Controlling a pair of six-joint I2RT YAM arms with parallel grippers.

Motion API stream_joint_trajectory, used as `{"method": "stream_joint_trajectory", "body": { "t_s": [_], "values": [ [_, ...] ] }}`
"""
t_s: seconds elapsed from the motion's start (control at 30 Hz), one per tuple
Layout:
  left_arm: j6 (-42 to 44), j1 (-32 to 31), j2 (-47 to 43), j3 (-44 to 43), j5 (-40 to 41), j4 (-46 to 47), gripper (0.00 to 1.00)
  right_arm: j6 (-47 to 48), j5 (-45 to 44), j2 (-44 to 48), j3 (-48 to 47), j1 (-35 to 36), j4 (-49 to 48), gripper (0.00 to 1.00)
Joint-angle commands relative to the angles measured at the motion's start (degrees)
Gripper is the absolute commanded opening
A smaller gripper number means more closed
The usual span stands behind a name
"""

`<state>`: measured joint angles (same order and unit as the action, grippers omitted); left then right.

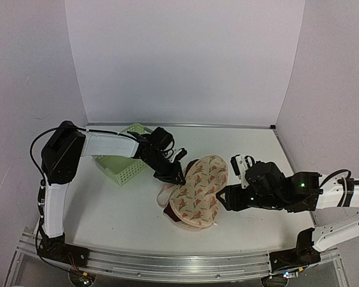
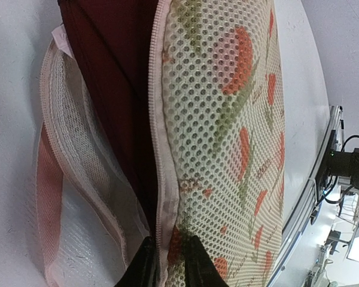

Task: Unzip the laundry bag and remove the bra
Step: Pick up the laundry bag lid from the laundry bag, then open the lid of the laundry bag.

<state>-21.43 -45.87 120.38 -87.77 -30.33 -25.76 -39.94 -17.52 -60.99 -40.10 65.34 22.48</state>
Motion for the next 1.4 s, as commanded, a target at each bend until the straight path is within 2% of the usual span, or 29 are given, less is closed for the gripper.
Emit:
{"method": "stream_joint_trajectory", "body": {
  "t_s": [0.0,0.23,0.53,0.77,0.87,1.03,1.3,1.37],
  "values": [
    [0.4,-0.3,-2.8,0.2,0.2,-0.1,0.14,-0.8,-0.4,0.2,-0.5,0.2,-1.4,0.61],
    [-0.2,-0.3,-6.7,1.5,1.9,0.0,0.00,-0.9,-0.5,-0.2,-0.2,0.2,-1.8,0.60],
    [-1.0,-0.3,-11.1,2.8,2.1,-0.1,0.00,-1.4,-1.5,-1.3,0.1,0.2,-2.5,0.59],
    [-3.0,-0.1,-16.0,5.6,3.9,0.0,0.00,-4.5,-8.1,-8.6,-0.4,-0.4,-2.2,0.59],
    [-4.0,0.1,-18.1,7.5,5.1,-0.1,0.00,-5.3,-5.0,-11.8,-0.2,-3.4,-4.2,0.55],
    [-5.7,0.4,-23.2,10.5,7.2,0.0,0.00,-4.0,-2.1,-15.5,-1.0,-5.3,-7.4,0.54],
    [-8.9,0.4,-29.2,12.1,7.9,0.4,0.00,-2.5,4.8,-19.8,-1.2,-9.7,-13.1,0.39],
    [-9.4,0.2,-30.2,12.1,7.6,0.6,0.00,-2.1,6.4,-21.6,-3.0,-9.9,-13.8,0.32]
  ]
}}
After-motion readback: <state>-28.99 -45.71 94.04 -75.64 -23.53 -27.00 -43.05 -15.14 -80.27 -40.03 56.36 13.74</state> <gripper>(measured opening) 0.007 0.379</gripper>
